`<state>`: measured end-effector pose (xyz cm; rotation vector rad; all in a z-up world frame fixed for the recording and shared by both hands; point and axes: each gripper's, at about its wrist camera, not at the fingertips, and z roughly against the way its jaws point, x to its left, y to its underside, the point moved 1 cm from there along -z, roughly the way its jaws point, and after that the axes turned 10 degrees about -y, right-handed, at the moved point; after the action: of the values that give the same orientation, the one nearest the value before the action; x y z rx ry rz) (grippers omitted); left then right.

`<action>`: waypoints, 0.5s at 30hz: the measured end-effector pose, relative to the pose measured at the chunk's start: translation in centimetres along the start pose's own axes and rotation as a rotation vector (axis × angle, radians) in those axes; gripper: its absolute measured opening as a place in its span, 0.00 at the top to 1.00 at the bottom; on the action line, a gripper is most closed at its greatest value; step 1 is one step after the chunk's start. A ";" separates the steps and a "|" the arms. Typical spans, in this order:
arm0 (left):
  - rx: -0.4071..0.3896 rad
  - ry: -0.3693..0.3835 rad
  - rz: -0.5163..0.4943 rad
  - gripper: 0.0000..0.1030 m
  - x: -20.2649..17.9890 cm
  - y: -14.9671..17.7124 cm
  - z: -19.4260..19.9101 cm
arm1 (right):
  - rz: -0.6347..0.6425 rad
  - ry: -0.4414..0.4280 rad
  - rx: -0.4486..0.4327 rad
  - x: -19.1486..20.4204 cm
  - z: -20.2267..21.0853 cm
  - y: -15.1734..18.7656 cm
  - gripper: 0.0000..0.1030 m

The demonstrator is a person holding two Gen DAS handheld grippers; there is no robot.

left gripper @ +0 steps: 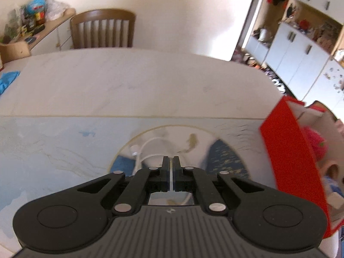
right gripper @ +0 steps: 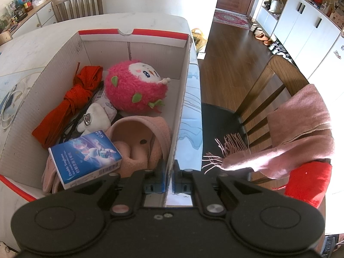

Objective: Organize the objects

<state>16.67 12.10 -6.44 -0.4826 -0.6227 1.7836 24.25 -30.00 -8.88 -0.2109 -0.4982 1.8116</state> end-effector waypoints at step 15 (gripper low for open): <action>0.104 -0.035 -0.022 0.64 0.6 0.2 -3.0 | 0.006 -0.003 -0.001 -0.1 -0.1 -0.2 0.95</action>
<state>18.12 13.15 -8.89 -0.3732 -0.5541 1.7972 24.44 -30.03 -8.87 -0.2109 -0.5013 1.8180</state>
